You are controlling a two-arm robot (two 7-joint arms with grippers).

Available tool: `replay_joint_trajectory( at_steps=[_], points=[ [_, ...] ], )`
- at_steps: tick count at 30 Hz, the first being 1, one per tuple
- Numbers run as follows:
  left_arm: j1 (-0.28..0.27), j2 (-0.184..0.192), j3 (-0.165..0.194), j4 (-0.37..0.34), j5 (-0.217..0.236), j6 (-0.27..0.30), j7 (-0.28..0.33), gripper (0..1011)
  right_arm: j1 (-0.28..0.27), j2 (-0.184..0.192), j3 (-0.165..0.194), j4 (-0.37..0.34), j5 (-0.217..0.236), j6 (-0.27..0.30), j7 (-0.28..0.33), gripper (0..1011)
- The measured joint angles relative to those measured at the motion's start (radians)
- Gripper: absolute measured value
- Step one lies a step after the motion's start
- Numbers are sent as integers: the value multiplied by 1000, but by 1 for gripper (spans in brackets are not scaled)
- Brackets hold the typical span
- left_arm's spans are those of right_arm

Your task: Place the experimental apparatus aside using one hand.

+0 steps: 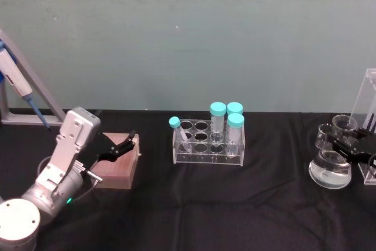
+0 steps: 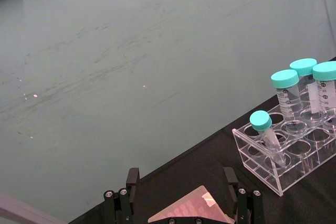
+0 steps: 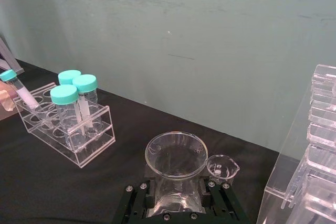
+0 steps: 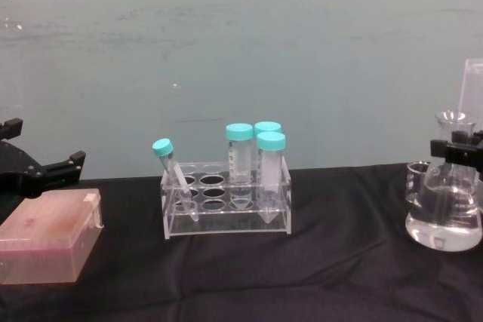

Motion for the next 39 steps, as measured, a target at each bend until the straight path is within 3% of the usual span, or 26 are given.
replay_joint_trajectory(
  at_steps=[24,39],
  points=[
    [0,0,0,0,0,0,0,1000,-1,1,-1,-1,1,-1,1,457],
    [0,0,0,0,0,0,0,1000,-1,1,-1,-2,0,-2,0,873]
  ],
)
